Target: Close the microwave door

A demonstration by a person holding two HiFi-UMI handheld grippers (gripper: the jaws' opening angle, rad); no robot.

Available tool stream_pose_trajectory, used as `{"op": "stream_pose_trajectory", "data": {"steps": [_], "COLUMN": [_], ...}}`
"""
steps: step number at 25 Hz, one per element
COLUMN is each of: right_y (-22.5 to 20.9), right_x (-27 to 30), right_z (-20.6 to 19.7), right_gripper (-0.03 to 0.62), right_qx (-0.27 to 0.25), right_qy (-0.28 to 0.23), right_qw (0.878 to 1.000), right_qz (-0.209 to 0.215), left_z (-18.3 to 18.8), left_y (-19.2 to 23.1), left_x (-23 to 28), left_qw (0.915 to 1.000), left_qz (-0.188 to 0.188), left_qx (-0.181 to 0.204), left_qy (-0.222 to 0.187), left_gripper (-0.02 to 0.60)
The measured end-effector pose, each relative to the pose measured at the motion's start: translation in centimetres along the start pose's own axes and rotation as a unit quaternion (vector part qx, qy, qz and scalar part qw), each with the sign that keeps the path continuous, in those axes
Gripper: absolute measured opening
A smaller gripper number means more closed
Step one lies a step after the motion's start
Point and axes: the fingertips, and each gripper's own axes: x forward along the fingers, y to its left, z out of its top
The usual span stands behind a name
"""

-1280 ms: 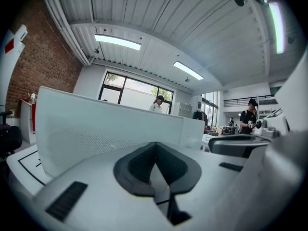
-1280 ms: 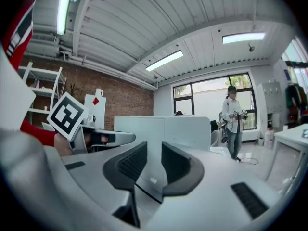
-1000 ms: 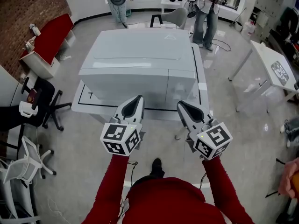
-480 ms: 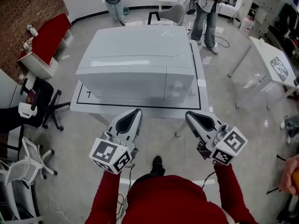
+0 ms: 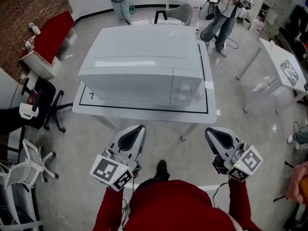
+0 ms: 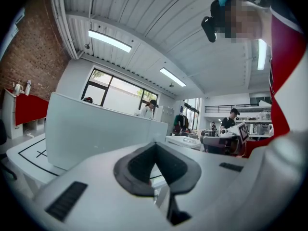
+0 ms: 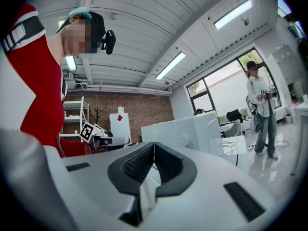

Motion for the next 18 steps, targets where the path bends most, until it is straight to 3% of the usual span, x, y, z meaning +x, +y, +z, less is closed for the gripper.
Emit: {"op": "stream_pose_trajectory", "data": {"steps": [4, 18], "right_y": [0.3, -0.1], "right_x": [-0.1, -0.8], "right_z": [0.7, 0.0], "right_gripper": [0.015, 0.014], "right_qx": [0.032, 0.041], "right_qy": [-0.026, -0.019], "right_qw": [0.999, 0.999], "right_qz": [-0.003, -0.022], "left_z": [-0.2, -0.7], "left_y": [-0.5, -2.1], "left_x": [0.1, 0.9], "left_qw": [1.0000, 0.9996], "left_qz": [-0.005, -0.027], "left_qx": [-0.008, -0.003], "left_qy": [0.001, 0.012], "left_gripper": [0.011, 0.011]}}
